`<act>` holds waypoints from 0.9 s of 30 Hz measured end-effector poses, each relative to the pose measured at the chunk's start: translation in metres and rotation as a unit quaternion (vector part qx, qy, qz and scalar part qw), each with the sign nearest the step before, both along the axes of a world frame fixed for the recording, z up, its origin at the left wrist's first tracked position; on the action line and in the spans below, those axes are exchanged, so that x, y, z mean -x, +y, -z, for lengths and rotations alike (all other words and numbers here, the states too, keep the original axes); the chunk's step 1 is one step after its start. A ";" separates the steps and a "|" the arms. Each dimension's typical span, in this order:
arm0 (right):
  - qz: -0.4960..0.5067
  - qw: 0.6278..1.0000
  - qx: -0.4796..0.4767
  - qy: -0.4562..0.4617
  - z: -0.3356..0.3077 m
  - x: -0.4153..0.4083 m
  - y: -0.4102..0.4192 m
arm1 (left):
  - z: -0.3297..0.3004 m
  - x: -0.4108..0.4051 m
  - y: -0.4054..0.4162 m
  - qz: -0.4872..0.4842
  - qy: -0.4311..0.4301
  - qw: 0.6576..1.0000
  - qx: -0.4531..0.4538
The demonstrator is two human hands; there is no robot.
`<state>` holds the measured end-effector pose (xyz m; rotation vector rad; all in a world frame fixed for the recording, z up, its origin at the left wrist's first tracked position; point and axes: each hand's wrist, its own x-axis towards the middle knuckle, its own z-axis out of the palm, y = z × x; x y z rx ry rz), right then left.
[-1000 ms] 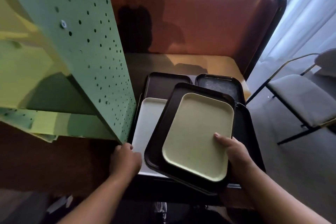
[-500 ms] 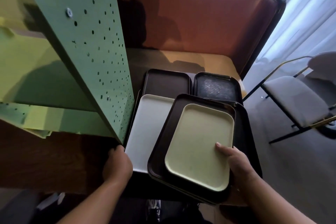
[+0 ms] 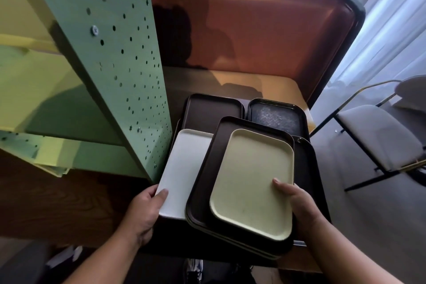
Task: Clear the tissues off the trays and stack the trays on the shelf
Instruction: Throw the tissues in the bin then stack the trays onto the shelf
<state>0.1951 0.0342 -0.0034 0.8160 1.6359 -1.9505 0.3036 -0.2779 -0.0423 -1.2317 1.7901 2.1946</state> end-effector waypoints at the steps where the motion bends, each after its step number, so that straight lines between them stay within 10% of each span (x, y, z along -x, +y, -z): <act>1: 0.000 1.000 0.002 -0.002 -0.002 0.000 -0.002 | -0.004 -0.001 0.002 0.002 0.019 1.000 -0.022; 27: -0.014 0.989 0.069 0.127 -0.050 0.051 0.009 | -0.055 0.062 0.054 -0.016 0.155 0.952 -0.262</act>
